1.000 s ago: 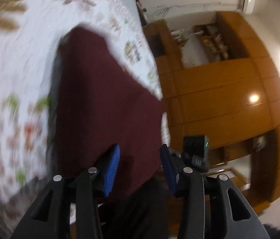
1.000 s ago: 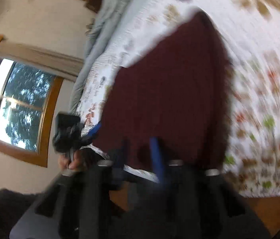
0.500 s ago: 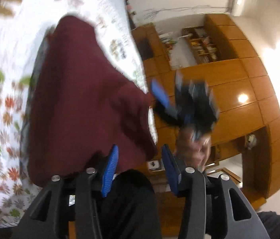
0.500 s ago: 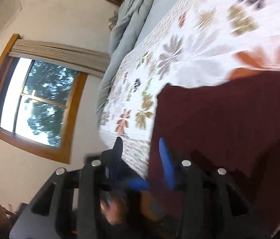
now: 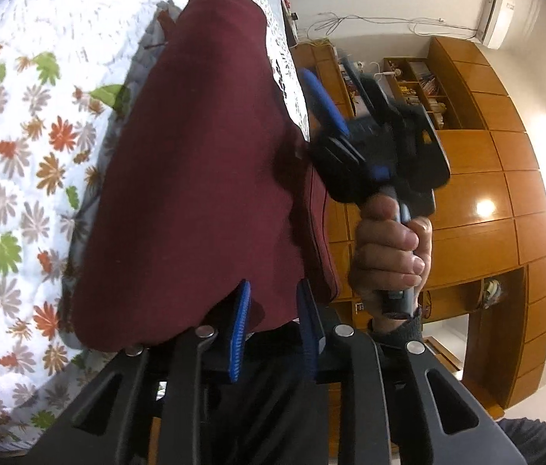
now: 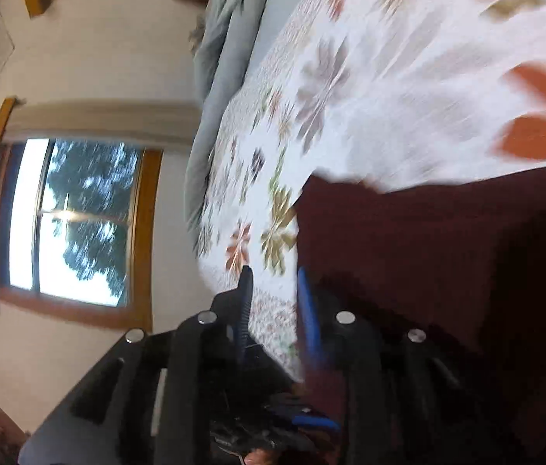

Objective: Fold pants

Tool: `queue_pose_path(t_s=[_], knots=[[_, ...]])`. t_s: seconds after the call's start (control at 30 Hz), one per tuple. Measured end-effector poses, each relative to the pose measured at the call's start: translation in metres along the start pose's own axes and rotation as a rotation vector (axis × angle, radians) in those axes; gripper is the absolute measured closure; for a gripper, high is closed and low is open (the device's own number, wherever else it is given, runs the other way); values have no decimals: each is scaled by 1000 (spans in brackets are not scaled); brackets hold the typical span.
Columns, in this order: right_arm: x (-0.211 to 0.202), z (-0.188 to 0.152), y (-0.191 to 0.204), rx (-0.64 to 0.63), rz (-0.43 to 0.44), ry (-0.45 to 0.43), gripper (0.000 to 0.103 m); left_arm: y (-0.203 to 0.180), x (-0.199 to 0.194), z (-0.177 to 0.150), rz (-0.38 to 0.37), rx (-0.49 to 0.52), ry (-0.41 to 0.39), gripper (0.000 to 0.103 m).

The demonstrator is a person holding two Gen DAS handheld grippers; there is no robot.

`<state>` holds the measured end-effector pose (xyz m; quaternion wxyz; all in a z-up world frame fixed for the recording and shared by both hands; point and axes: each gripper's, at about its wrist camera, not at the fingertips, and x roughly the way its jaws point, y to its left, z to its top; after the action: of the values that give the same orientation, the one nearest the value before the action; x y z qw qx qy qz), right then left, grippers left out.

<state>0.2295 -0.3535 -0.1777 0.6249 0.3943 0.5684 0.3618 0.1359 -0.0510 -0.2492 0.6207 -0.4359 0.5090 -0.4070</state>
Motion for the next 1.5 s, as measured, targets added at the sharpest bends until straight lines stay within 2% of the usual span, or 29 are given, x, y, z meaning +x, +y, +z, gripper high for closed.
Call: queue_pose_path(t_s=[0.03,0.07,0.1,0.17,0.23,0.27,0.33,0.4,0.47,0.53,0.57,0.6,0.67,0.73,0.8,0.83,0.97,1.03,1.07,1.1,1.13,1.2,1.23,1.27,1.3,1.33,1.37,1.43,1.5], knots=[[10,3,-3,0,-37,18,82,-9,4,0,0,6,1,72],[13,6,-11,8,-93,28,101,-13,-1,8,2,12,2,70],[12,12,-19,33,-119,20,103,-18,-8,12,5,16,-4,67],[-29,16,-27,55,-150,-73,102,-33,-19,20,-9,50,-23,57],[-74,13,-34,85,-146,-171,85,-52,-38,46,-15,113,-90,44],[-98,9,-37,91,-143,-217,80,-55,-41,56,-17,122,-107,42],[-150,-4,-44,112,-126,-318,77,-59,-49,95,-36,126,-150,40],[-179,-15,-50,128,-94,-384,66,-54,-45,124,-22,118,-151,40],[-187,-23,-58,136,-46,-386,66,-43,-33,149,-3,92,-122,40],[-183,-25,-78,157,-16,-361,71,-34,-23,162,33,83,-102,40],[-183,-27,-91,175,-18,-360,83,-27,-19,166,56,79,-95,40],[-181,-26,-101,187,-25,-363,103,-18,-13,170,72,69,-84,40],[-189,-27,-122,230,-26,-391,103,-5,-10,173,97,56,-85,56],[-193,-29,-120,227,-73,-404,96,0,-15,172,88,38,-93,58],[-192,-38,-97,171,-57,-401,75,-8,-27,167,86,61,-121,53],[-192,-41,-84,135,-61,-406,75,-18,-33,164,87,85,-141,46],[-168,-69,-34,-6,18,-324,62,-46,-44,132,-14,131,-139,44],[-137,-83,-35,-17,-3,-216,62,-50,-33,123,-10,142,-102,44],[-129,-87,-41,-17,-41,-182,72,-47,-28,123,7,137,-93,44],[-123,-90,-51,-9,-95,-169,93,-38,-21,125,35,120,-82,44],[-124,-91,-62,9,-124,-170,103,-27,-17,128,62,101,-71,48],[-140,-98,-85,85,-131,-219,103,-5,-13,132,81,26,-63,68],[-150,-100,-86,99,-133,-240,103,-4,-16,131,70,13,-64,68],[-155,-103,-82,88,-145,-252,96,-7,-20,130,72,15,-71,66],[-164,-110,-70,66,-155,-279,79,-14,-28,127,80,32,-87,58],[-169,-114,-59,49,-136,-292,70,-22,-35,122,75,53,-97,50],[-170,-119,-45,19,-110,-294,66,-33,-45,115,62,82,-105,47],[-158,-130,-18,-65,-101,-260,66,-43,-57,99,45,109,-97,39],[-138,-136,-12,-90,-121,-183,65,-46,-60,80,48,112,-67,37]])
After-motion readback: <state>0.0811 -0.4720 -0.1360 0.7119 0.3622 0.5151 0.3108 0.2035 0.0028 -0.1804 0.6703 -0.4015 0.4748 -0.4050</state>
